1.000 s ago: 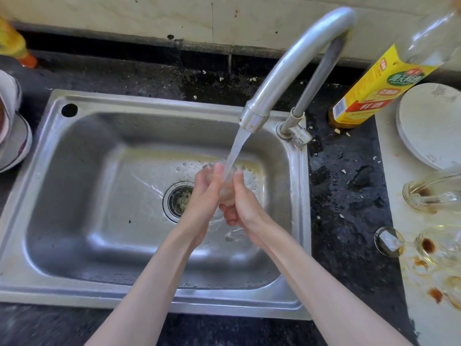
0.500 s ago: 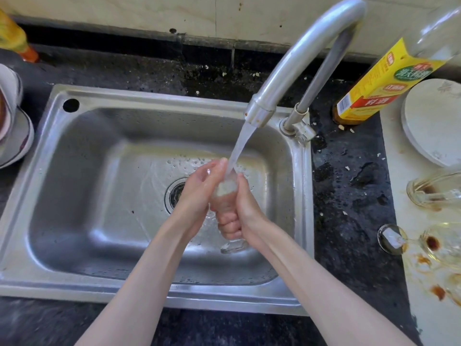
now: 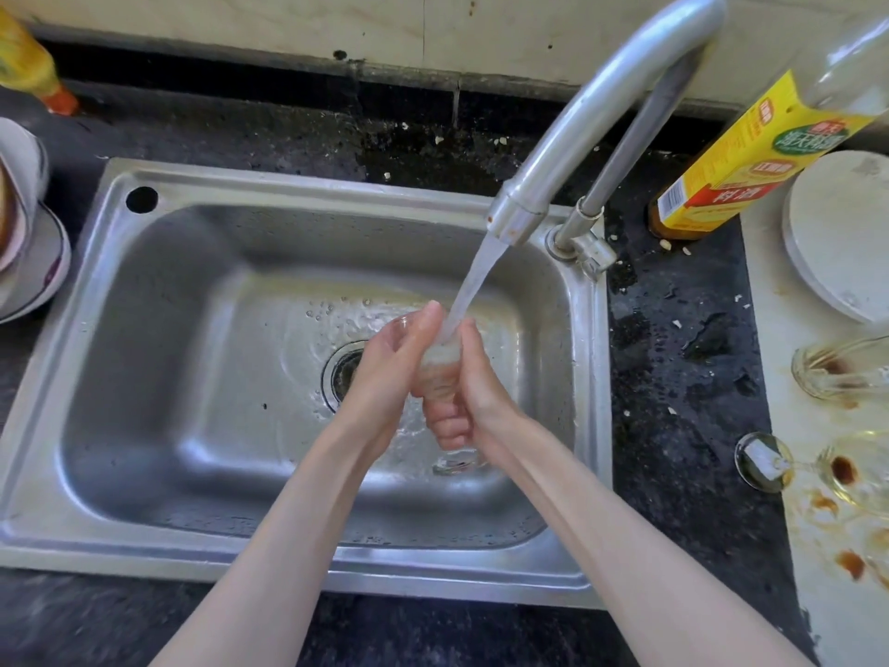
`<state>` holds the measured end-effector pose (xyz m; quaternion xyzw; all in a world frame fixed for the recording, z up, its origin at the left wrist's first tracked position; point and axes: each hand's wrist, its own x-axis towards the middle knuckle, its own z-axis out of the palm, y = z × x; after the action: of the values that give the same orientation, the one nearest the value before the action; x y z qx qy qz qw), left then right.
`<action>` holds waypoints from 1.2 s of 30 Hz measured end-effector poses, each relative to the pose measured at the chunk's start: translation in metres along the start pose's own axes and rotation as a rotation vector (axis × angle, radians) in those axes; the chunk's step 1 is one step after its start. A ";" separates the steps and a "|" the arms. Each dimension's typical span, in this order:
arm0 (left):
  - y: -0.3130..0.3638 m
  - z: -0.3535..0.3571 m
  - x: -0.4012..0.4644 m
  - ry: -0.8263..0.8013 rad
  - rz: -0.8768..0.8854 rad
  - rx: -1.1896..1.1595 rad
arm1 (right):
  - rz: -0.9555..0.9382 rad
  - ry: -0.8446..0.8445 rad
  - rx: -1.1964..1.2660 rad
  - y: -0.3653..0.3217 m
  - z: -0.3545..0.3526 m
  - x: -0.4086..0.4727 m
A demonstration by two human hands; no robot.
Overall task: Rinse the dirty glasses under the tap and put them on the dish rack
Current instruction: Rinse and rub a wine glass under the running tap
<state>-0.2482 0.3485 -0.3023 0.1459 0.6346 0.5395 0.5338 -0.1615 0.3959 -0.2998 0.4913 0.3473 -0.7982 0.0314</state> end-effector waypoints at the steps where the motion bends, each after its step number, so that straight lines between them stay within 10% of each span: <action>1: -0.002 -0.001 0.001 0.029 -0.013 -0.014 | -0.029 -0.004 -0.019 0.000 0.001 0.001; 25: -0.016 -0.017 -0.016 0.015 0.138 0.007 | -0.382 0.101 -0.147 0.022 -0.018 0.008; 36: -0.034 -0.026 -0.013 0.146 -0.327 0.044 | 0.170 -0.079 -0.130 0.004 -0.021 -0.016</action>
<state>-0.2515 0.3119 -0.3283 0.0127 0.6984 0.4407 0.5637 -0.1355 0.4002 -0.2947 0.4842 0.3537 -0.7871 0.1445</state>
